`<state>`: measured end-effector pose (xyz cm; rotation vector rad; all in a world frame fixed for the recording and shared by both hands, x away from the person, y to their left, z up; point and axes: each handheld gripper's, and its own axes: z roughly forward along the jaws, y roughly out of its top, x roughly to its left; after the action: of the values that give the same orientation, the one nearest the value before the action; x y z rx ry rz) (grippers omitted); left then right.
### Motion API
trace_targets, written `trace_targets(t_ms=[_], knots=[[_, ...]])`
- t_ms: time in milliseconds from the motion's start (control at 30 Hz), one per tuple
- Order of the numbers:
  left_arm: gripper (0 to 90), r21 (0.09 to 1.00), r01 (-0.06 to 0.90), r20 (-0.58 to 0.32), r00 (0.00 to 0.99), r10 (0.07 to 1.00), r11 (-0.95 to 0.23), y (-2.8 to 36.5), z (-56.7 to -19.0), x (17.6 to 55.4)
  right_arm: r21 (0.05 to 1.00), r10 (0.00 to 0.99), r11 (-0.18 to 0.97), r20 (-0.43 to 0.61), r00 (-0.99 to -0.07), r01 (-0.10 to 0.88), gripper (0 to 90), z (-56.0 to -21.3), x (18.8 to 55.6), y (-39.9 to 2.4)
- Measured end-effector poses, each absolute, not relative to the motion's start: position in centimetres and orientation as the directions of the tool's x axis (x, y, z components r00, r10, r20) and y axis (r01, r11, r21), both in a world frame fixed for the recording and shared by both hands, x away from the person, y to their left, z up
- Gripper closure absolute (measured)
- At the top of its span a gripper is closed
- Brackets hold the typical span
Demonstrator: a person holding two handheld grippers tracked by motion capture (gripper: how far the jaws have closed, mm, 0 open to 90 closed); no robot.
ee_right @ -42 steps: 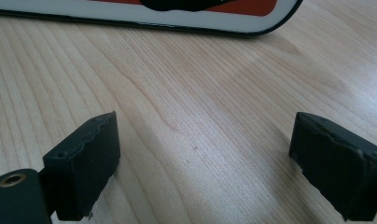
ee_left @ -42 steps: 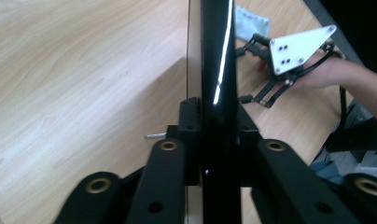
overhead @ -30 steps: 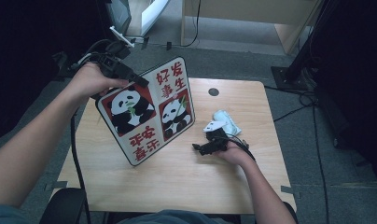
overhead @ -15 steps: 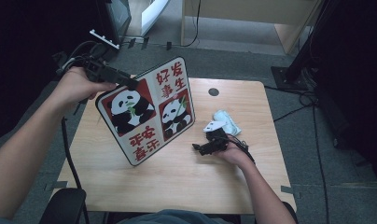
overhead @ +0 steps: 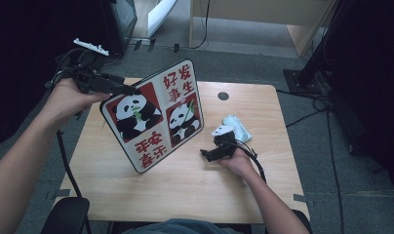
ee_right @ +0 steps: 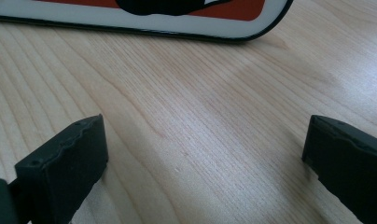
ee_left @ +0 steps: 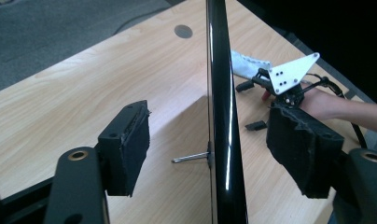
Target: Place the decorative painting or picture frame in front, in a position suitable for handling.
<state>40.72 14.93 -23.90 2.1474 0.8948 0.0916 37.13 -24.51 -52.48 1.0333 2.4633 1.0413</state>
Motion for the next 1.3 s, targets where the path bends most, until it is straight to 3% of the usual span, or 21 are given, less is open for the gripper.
trace_targets(t_ms=[133, 300, 767, 1300], knots=[[28.2, 0.709, 0.569, -0.217, 0.738, 0.639, -0.416, 15.6, -24.1, 40.1, 0.709, 0.693, 0.497, 0.023, -0.720, 0.501, 0.5, -52.5, 37.3, -24.6], [29.9, 0.717, 0.573, -0.231, 0.733, 0.640, -0.398, 16.5, -24.8, 39.4, 0.720, 0.679, 0.496, 0.027, -0.734, 0.485, 13.8, -52.2, 37.4, -25.5], [30.1, 0.745, 0.545, -0.229, 0.750, 0.620, -0.384, 17.8, -26.8, 36.9, 0.765, 0.651, 0.457, 0.060, -0.757, 0.454, 26.3, -49.8, 38.2, -27.4], [32.0, 0.753, 0.563, -0.274, 0.738, 0.617, -0.340, 18.8, -29.4, 34.7, 0.759, 0.689, 0.443, 0.050, -0.723, 0.476, 27.3, -48.7, 39.1, -30.5]])
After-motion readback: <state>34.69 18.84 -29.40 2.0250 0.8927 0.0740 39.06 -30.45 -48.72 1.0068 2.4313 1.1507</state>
